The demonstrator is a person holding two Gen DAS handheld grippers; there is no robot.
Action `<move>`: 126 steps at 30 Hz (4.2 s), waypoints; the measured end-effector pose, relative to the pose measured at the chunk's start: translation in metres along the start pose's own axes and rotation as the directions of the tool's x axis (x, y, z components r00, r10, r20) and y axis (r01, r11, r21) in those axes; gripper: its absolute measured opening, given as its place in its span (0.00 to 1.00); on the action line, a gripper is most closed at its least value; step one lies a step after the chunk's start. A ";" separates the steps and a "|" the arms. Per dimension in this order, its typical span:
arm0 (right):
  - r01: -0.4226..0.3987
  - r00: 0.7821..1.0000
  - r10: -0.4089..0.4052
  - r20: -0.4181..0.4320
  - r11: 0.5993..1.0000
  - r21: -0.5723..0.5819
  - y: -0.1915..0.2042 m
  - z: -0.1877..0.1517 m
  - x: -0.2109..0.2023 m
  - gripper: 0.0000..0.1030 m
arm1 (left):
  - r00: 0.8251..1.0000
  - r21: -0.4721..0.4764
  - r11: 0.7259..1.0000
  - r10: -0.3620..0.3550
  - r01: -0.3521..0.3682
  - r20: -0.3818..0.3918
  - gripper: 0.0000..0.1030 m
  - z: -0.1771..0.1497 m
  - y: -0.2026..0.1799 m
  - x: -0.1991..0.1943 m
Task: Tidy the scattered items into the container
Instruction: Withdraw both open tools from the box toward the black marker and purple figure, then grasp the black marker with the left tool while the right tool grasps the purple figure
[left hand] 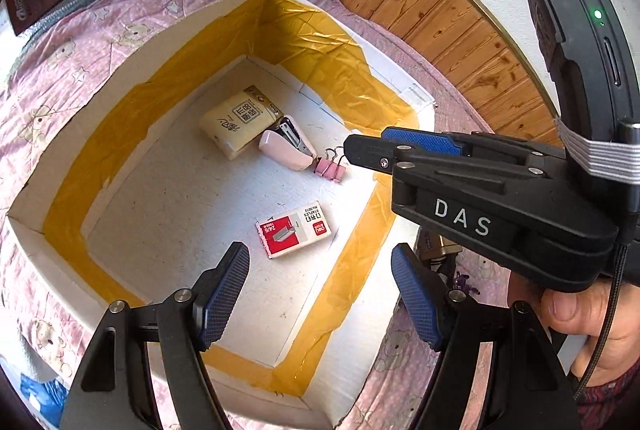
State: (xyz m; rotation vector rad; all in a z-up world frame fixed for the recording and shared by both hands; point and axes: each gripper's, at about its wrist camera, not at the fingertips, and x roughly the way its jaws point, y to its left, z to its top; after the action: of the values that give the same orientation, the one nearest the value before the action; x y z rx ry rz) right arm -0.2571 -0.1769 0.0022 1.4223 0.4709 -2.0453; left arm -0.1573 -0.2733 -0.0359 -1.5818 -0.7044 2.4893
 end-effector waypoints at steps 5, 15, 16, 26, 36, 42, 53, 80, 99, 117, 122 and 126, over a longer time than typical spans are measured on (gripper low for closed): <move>0.001 1.000 -0.001 0.027 1.000 0.015 0.012 -0.018 -0.021 0.32 | 0.999 0.038 0.999 0.005 -0.007 0.046 0.72 -0.015 -0.003 -0.025; -0.012 0.995 0.007 0.096 0.999 0.047 0.043 -0.058 -0.062 0.32 | 0.994 0.085 0.996 -0.002 -0.007 0.110 0.72 -0.045 -0.004 -0.068; -0.010 0.995 0.005 0.101 0.999 0.047 0.046 -0.062 -0.066 0.32 | 0.994 0.084 0.996 -0.005 -0.004 0.113 0.72 -0.048 -0.004 -0.072; 0.006 0.987 -0.015 0.161 0.998 0.056 0.077 -0.099 -0.096 0.32 | 0.989 0.165 0.986 -0.015 -0.009 0.144 0.72 -0.091 -0.010 -0.101; 0.025 0.975 -0.037 0.220 0.998 0.057 0.108 -0.135 -0.122 0.32 | 0.985 0.222 0.975 -0.026 -0.012 0.168 0.72 -0.128 -0.014 -0.126; 0.029 0.967 -0.042 0.252 0.998 0.057 0.124 -0.152 -0.135 0.33 | 0.983 0.235 0.972 -0.026 -0.018 0.182 0.72 -0.146 -0.013 -0.137; 0.014 0.955 -0.046 0.294 0.994 0.111 0.126 -0.189 -0.151 0.33 | 0.985 0.268 0.963 -0.034 -0.013 0.171 0.72 -0.170 -0.021 -0.140; -0.095 0.936 -0.105 0.335 0.844 0.528 -0.015 -0.310 -0.123 0.33 | 0.996 0.493 0.869 -0.074 0.039 0.053 0.72 -0.182 -0.090 -0.037; 0.200 0.952 -0.277 0.129 0.884 0.422 -0.133 -0.279 -0.047 0.49 | 0.998 0.627 0.776 0.050 -0.068 0.047 0.72 -0.134 -0.136 0.097; -0.277 0.946 0.083 0.314 0.709 0.648 -0.248 -0.289 0.001 0.12 | 0.993 0.571 0.820 0.025 0.045 -0.113 0.40 -0.107 -0.143 0.158; -0.180 0.969 0.009 0.248 0.712 0.679 -0.256 -0.296 0.007 0.27 | 0.994 0.596 0.802 0.026 0.044 -0.109 0.41 -0.110 -0.148 0.160; -0.095 0.966 -0.069 0.250 0.802 0.589 -0.233 -0.286 -0.008 0.39 | 0.996 0.652 0.758 0.051 0.010 -0.075 0.49 -0.119 -0.143 0.154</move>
State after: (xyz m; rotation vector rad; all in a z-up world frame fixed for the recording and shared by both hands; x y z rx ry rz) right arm -0.2006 0.1719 -0.1050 1.4383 -0.3405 -2.4471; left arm -0.1440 -0.0573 -0.1422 -1.3935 0.2076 2.2687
